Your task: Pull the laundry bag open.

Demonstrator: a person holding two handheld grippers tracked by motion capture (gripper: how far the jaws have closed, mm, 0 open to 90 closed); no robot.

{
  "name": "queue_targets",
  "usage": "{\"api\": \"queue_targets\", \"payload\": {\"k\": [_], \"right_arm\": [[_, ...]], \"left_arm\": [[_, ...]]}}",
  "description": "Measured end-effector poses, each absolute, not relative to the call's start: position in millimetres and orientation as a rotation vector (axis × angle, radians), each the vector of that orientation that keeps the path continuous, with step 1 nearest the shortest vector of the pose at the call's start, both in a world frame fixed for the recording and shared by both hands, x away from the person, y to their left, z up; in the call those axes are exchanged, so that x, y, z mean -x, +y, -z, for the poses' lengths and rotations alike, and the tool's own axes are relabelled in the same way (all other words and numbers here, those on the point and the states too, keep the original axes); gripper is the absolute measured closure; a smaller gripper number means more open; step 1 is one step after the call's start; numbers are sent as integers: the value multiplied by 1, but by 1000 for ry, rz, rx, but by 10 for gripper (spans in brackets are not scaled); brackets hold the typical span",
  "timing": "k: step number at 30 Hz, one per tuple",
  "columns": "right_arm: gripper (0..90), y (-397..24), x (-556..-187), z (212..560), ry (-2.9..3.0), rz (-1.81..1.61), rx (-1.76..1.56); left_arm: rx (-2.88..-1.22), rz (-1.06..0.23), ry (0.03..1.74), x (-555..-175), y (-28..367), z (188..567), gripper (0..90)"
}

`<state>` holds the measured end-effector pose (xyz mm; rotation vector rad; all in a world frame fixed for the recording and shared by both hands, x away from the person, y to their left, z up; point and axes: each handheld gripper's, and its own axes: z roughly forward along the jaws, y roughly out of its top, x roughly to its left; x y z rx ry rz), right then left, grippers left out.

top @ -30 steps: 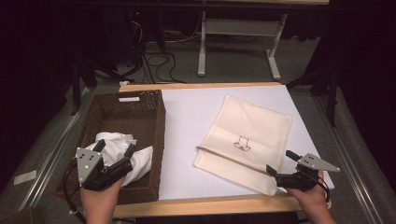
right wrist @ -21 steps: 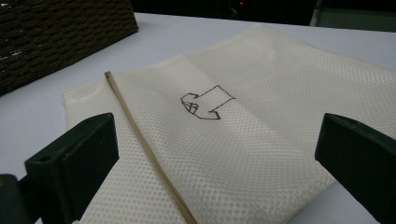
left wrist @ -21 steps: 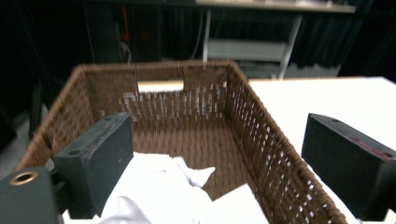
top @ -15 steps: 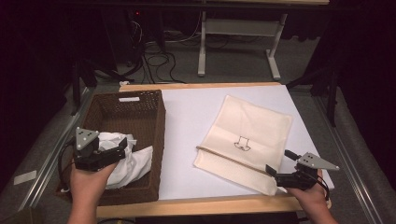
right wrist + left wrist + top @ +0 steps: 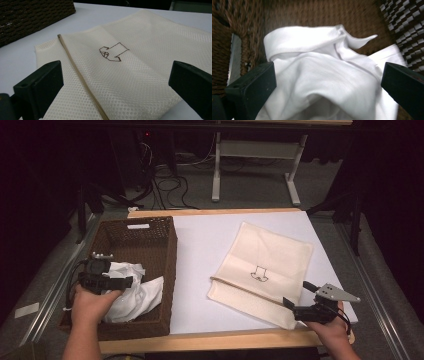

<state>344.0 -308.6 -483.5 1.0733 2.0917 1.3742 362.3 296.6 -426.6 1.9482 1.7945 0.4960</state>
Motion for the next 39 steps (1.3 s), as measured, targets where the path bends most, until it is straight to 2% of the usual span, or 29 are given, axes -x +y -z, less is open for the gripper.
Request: {"api": "queue_targets", "payload": {"k": [6, 12, 15, 20, 24, 26, 30, 35, 39], "right_arm": [[7, -308, -343, 484, 2097, -1370, -1081], [8, -309, -344, 485, 2098, -1367, -1087], [9, -309, -344, 485, 2097, -1366, -1082], [13, -309, -343, 485, 2097, -1366, -1084], [14, -309, -344, 486, 2100, -1367, -1088], [15, -308, -344, 486, 2102, -1365, -1091], [16, -308, -343, 486, 2104, -1367, -1081], [18, -308, -343, 486, 2101, -1367, -1081], [20, -308, -343, 485, 2099, -1369, -1082]], "left_arm": [[-2099, -218, 1898, -379, 289, 454, 2], [-2164, -55, 1972, -388, 287, 477, 3], [-2221, -23, 1969, -388, 284, 484, 21], [-2295, -58, 1957, -387, 279, 491, 128], [-2284, -98, 1949, -386, 278, 488, 221], [-2263, -128, 1944, -385, 279, 485, 370], [-2273, -153, 1911, -383, 277, 483, 554], [-2276, -207, 1873, -380, 275, 480, 704], [-2253, -253, 1848, -377, 274, 475, 763]]}}
